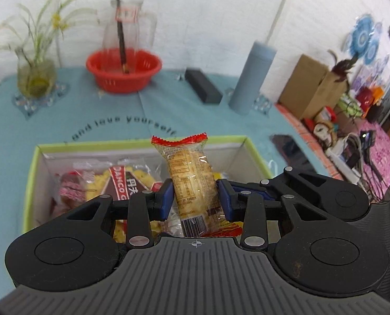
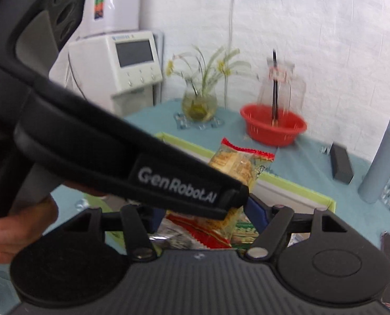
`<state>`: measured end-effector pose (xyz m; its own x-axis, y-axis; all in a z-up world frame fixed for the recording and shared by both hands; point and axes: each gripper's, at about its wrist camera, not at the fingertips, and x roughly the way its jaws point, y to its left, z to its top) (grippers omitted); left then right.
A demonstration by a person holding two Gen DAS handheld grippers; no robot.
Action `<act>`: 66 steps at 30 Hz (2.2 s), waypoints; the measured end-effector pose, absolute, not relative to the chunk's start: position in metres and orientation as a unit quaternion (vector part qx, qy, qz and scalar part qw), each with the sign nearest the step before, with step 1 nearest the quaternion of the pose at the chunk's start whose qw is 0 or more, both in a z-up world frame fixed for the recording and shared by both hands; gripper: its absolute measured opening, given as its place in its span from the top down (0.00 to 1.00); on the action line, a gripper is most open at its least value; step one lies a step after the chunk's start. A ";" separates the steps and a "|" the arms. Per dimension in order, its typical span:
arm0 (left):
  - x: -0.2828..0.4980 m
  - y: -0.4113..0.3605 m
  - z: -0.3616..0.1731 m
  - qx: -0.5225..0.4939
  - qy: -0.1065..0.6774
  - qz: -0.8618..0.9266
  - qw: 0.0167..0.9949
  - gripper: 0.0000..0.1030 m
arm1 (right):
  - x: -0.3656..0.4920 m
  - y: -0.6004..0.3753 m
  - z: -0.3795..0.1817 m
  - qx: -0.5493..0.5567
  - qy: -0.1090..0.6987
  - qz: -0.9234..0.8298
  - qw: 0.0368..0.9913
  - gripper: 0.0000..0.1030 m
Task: Organize snacks
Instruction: 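Carry the wafer roll into the green box and open the left gripper, then reach the left gripper down and grasp the green-wrapped candy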
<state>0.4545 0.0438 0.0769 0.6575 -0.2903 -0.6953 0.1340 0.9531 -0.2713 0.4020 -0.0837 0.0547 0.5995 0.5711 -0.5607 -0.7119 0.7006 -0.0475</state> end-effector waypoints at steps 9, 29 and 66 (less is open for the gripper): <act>0.441 0.051 0.065 -0.120 0.378 -0.143 0.907 0.49 | 0.416 -0.092 0.030 -0.112 0.266 0.371 0.882 0.11; 0.221 0.084 0.022 -0.257 0.386 -0.131 0.876 0.32 | 0.202 -0.159 -0.025 -0.037 0.284 0.329 0.900 0.10; 0.195 -0.009 -0.011 -0.166 0.444 -0.201 0.857 0.84 | 0.140 -0.181 -0.050 -0.019 0.271 0.272 0.923 0.59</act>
<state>0.1955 -0.0092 -0.0109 0.5244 -0.4928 -0.6944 0.1975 0.8637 -0.4637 0.1401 -0.1815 -0.0500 0.7046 0.4925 -0.5108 -0.5134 0.8508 0.1122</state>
